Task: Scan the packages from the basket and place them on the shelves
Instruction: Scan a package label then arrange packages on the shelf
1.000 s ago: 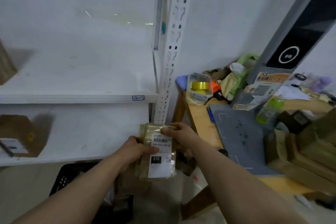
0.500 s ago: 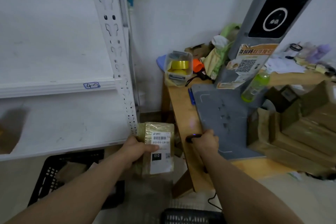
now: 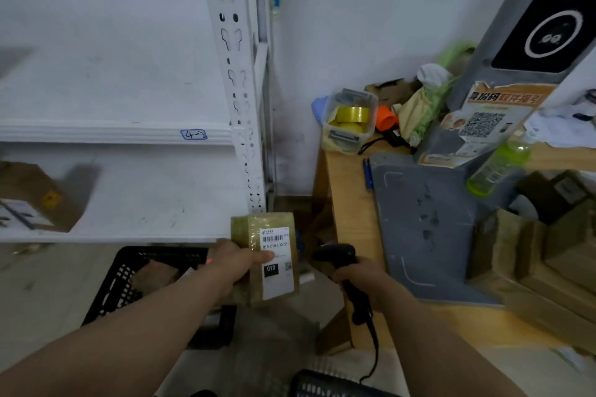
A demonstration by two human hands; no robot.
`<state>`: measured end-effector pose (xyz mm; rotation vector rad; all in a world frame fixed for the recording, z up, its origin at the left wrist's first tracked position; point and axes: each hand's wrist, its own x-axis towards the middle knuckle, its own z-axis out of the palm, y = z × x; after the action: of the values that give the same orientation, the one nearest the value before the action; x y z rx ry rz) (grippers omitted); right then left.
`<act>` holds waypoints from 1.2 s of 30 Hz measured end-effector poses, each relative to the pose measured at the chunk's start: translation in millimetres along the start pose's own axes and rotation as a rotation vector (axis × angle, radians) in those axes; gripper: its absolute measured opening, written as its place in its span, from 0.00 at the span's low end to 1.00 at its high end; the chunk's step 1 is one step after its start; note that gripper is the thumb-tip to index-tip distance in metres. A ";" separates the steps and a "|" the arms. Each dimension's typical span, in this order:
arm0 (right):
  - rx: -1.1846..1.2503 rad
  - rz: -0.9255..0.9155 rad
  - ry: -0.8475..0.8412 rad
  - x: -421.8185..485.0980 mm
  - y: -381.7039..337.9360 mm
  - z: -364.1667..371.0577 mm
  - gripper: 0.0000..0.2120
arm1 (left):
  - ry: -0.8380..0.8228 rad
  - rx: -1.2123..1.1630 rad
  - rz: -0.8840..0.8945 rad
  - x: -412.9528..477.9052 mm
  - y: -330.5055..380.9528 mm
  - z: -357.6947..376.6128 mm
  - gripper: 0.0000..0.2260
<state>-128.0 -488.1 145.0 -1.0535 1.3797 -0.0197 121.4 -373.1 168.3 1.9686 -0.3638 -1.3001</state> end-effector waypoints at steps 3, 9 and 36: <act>0.120 -0.109 -0.200 -20.6 -17.4 8.1 0.19 | 0.131 -0.040 -0.005 6.7 -8.5 -9.1 0.32; 0.038 -0.325 -0.332 -55.4 -42.4 24.0 0.18 | 0.211 -0.055 0.022 14.2 -22.7 -16.8 0.37; 0.046 -0.296 -0.143 -57.9 -34.7 14.0 0.13 | 0.150 0.009 0.123 9.8 -19.9 6.3 0.19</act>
<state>-113.1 -466.5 208.7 -1.1888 1.0814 -0.1892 117.1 -367.9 146.3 2.0039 -0.4109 -1.0682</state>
